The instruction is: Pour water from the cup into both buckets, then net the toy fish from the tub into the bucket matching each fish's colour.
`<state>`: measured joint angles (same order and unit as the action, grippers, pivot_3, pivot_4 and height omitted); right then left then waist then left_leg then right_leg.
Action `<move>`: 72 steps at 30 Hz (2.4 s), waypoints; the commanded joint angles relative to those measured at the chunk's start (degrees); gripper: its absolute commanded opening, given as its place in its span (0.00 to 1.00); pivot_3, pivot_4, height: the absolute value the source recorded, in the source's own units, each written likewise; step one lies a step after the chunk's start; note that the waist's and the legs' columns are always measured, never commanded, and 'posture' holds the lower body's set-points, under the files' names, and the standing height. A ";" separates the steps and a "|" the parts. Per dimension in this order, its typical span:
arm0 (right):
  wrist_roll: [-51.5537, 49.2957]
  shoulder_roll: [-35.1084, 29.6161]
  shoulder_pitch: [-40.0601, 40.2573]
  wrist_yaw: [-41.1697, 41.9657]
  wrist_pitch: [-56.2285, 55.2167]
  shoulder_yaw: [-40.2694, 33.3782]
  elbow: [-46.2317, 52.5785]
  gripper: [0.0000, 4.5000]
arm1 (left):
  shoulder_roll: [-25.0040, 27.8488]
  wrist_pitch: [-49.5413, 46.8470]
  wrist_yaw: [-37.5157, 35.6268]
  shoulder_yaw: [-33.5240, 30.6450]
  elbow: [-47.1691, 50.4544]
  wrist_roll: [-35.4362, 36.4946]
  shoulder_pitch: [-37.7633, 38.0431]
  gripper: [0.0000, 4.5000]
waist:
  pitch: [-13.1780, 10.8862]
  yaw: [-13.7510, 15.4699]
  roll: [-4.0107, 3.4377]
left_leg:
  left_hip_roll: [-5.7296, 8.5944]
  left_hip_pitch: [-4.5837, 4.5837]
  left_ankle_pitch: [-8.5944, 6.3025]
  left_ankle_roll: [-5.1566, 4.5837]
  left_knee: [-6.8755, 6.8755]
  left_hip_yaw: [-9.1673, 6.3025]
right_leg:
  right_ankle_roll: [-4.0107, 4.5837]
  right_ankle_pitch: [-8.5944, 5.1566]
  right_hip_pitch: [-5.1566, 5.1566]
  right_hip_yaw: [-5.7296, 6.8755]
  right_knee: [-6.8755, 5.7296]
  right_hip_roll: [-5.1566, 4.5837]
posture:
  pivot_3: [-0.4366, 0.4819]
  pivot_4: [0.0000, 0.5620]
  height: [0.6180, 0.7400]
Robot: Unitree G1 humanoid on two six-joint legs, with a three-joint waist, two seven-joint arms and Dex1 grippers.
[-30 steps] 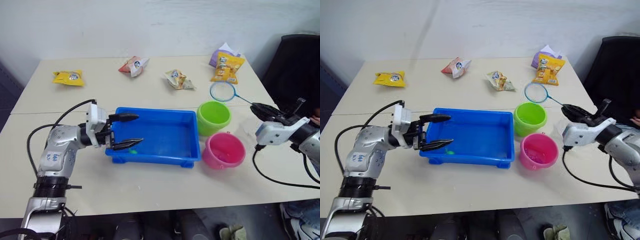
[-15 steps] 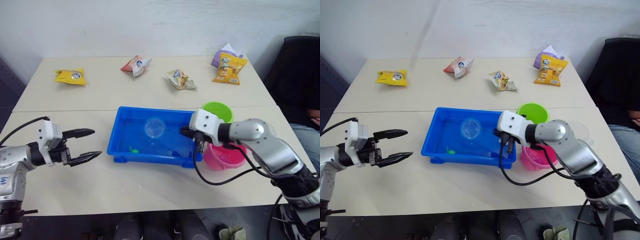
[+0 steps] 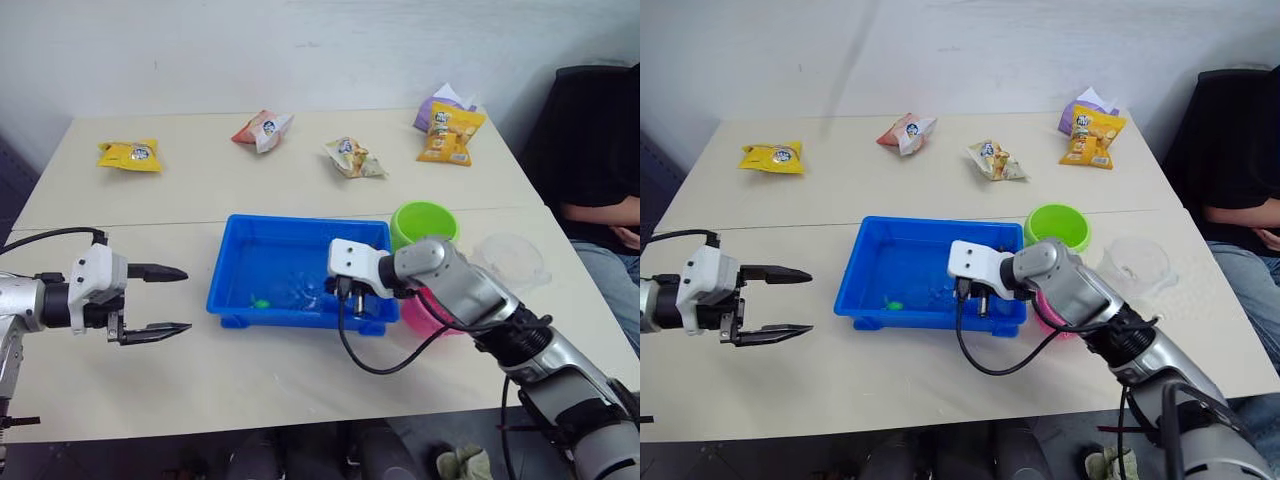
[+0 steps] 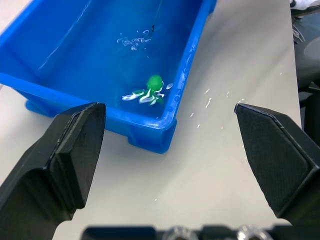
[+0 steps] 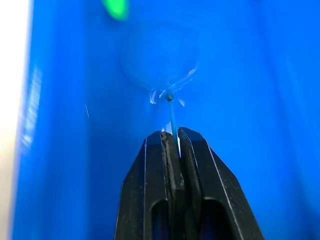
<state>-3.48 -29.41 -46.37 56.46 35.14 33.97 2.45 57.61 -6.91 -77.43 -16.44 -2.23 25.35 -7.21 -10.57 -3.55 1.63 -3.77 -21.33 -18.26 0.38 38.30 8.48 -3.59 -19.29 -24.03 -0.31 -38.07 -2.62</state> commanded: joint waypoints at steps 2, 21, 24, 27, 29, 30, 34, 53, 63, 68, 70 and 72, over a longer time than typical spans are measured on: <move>-0.71 3.23 -2.13 2.09 -0.32 -1.20 -0.04 0.00 | 0.49 0.87 0.47 -0.11 1.08 -0.76 -0.25 0.98 | 0.00 0.02 0.00 | 0.00 -0.01 0.00 0.01 -0.01 0.00 | 0.00 0.00 -0.02 0.00 -0.01 0.00 | 0.48 0.27 0.99; -15.19 -0.73 3.63 4.26 14.56 -18.47 10.03 0.00 | -3.85 -1.30 3.56 1.06 1.26 1.87 -3.17 0.98 | 0.01 0.39 0.02 | 0.02 -0.05 0.00 0.00 -0.03 -0.01 | 0.00 0.00 -0.03 0.01 0.04 -0.05 | 0.48 0.27 0.99; -16.94 -2.88 5.40 4.07 14.43 -20.99 12.34 0.00 | -5.41 -2.75 4.14 1.31 2.08 3.12 -4.79 0.98 | 0.02 0.38 0.03 | 0.03 -0.06 0.00 0.00 -0.03 -0.02 | 0.00 0.00 -0.03 0.02 0.03 -0.05 | 0.48 0.27 0.99; -18.42 -7.01 8.75 4.24 14.23 -24.84 15.67 0.00 | -6.52 -2.58 3.77 3.69 2.83 2.34 -7.09 0.98 | 0.02 0.41 0.04 | 0.02 -0.06 0.00 0.00 -0.07 -0.03 | 0.00 0.00 -0.04 0.01 0.05 -0.03 | 0.48 0.27 0.99; -19.84 -9.46 11.57 3.92 13.96 -28.14 17.96 0.00 | -7.94 -3.15 4.18 4.80 3.24 2.86 -8.81 0.98 | 0.01 0.43 0.03 | 0.04 -0.06 0.00 0.00 -0.10 -0.01 | 0.00 0.00 -0.03 0.00 0.09 -0.03 | 0.48 0.27 0.99; -20.22 -10.29 12.92 3.53 13.47 -29.62 18.92 0.00 | -8.72 -3.69 4.51 5.20 3.38 3.36 -9.70 0.98 | 0.01 0.47 0.03 | 0.05 -0.06 0.00 0.00 -0.10 0.00 | 0.00 0.00 -0.03 -0.01 0.10 -0.03 | 0.48 0.27 0.99; -21.66 -13.02 17.51 2.58 12.06 -34.04 22.27 0.00 | -11.16 -4.70 4.90 6.76 3.29 3.82 -12.45 0.98 | 0.02 0.37 0.04 | 0.03 -0.07 0.01 0.01 -0.08 -0.01 | -0.01 0.01 -0.03 -0.02 0.09 0.02 | 0.48 0.27 0.99; -13.27 -21.68 35.51 -5.91 -11.96 -56.58 16.46 0.00 | -20.80 -3.06 3.08 12.73 -2.66 3.26 -21.45 0.98 | 0.01 1.80 0.03 | 0.07 0.07 0.04 0.07 -0.03 0.04 | -0.08 0.04 0.12 -0.11 0.15 0.13 | 0.48 0.27 0.99; 10.23 -24.06 38.01 -20.43 -48.52 -50.73 -2.91 0.00 | -23.03 -1.26 3.76 13.84 -3.36 1.95 -21.55 0.98 | 0.00 1.75 0.00 | 0.05 0.14 0.07 0.12 -0.02 0.09 | -0.09 0.04 0.14 -0.14 0.12 0.15 | 0.48 0.27 0.99; 27.25 -27.62 39.52 -35.84 -64.77 -47.96 -10.30 0.00 | -23.61 -1.07 4.13 13.91 -3.24 1.85 -21.41 0.98 | -0.01 1.63 -0.01 | 0.04 0.15 0.11 0.19 -0.02 0.09 | -0.09 0.04 0.14 -0.15 0.10 0.16 | 0.48 0.27 0.99; 31.61 -28.05 39.02 -41.52 -67.35 -47.84 -11.28 0.00 | -23.71 -1.09 4.28 13.92 -3.36 1.88 -21.51 0.98 | -0.01 1.52 -0.03 | 0.04 0.16 0.12 0.22 -0.01 0.09 | -0.09 0.04 0.14 -0.16 0.08 0.15 | 0.48 0.27 0.99; 35.86 -29.06 38.78 -45.43 -69.64 -46.44 -12.33 0.00 | -23.89 -1.02 4.35 14.05 -3.52 1.83 -21.60 0.98 | -0.01 1.39 -0.03 | 0.02 0.18 0.16 0.27 -0.02 0.09 | -0.08 0.04 0.14 -0.16 0.06 0.17 | 0.48 0.27 0.99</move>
<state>29.50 -56.81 -7.02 14.71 -32.06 -12.40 -9.79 33.87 -8.65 -73.24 -1.83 -6.04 26.81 -28.53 -10.59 -2.16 1.60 -3.75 -21.13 -18.09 0.66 38.28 8.57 -3.68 -19.25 -23.89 -0.48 -38.04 -2.45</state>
